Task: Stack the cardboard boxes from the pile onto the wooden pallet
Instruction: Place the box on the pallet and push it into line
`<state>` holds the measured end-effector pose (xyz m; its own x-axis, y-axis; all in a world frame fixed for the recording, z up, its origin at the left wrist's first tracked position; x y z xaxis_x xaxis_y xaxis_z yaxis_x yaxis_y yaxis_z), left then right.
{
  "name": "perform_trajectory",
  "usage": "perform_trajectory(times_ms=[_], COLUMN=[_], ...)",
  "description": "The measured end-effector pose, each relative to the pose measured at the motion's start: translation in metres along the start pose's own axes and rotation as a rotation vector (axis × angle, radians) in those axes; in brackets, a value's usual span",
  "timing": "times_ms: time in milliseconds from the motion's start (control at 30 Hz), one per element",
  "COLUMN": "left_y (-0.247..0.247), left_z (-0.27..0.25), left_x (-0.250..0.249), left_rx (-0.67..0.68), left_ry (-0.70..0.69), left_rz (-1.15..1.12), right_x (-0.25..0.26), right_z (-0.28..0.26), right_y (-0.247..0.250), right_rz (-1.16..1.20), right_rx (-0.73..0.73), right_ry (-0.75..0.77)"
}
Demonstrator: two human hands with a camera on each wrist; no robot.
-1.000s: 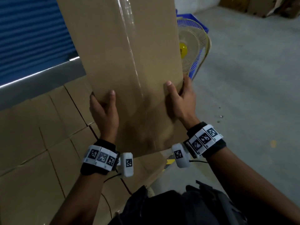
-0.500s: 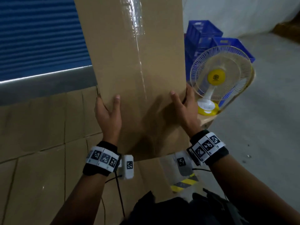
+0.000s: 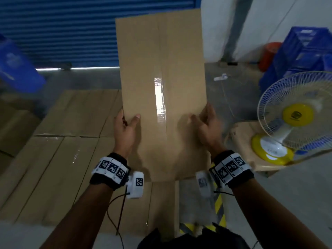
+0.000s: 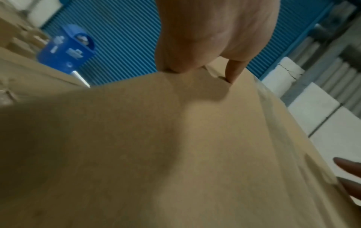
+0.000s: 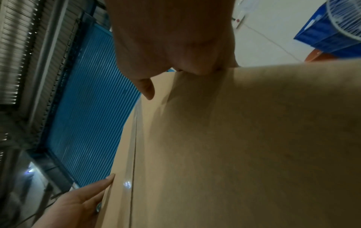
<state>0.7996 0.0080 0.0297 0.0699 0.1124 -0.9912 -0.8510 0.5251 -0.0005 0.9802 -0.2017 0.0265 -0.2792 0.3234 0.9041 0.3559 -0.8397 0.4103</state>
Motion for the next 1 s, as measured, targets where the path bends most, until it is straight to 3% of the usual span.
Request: perform_trajectory(times_ms=[200,667,833,1000], left_y=[0.01,0.027,0.014,-0.007], left_z=[-0.003,0.029,0.084,0.16], left_x=[-0.002,0.051,0.062,0.082], left_rx=[-0.045,0.052,0.258,0.322], left_ry=[0.019,0.11,0.252,0.348], left_rz=[0.079,0.12,0.173,0.288], right_x=[0.002,-0.036,-0.058,-0.087], right_z=[0.018,0.042,0.1,0.178], right_y=[-0.015,-0.066,-0.083,-0.12], right_rz=[-0.021,0.015,0.022,0.045], right_rx=[0.025,0.105,0.142,0.201], right_ry=[0.054,-0.142,-0.186,-0.339])
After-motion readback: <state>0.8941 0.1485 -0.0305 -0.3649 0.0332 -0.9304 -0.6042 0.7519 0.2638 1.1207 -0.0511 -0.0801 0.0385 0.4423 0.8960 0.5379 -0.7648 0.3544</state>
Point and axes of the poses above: each hand's wrist, its own z-axis towards the middle knuckle, its own y-axis out of the back of the hand, x = y × z, the point moved 4 cm from there along z, towards the middle knuckle, and after that the axes turned 5 degrees about -z, right-handed, at the moved point
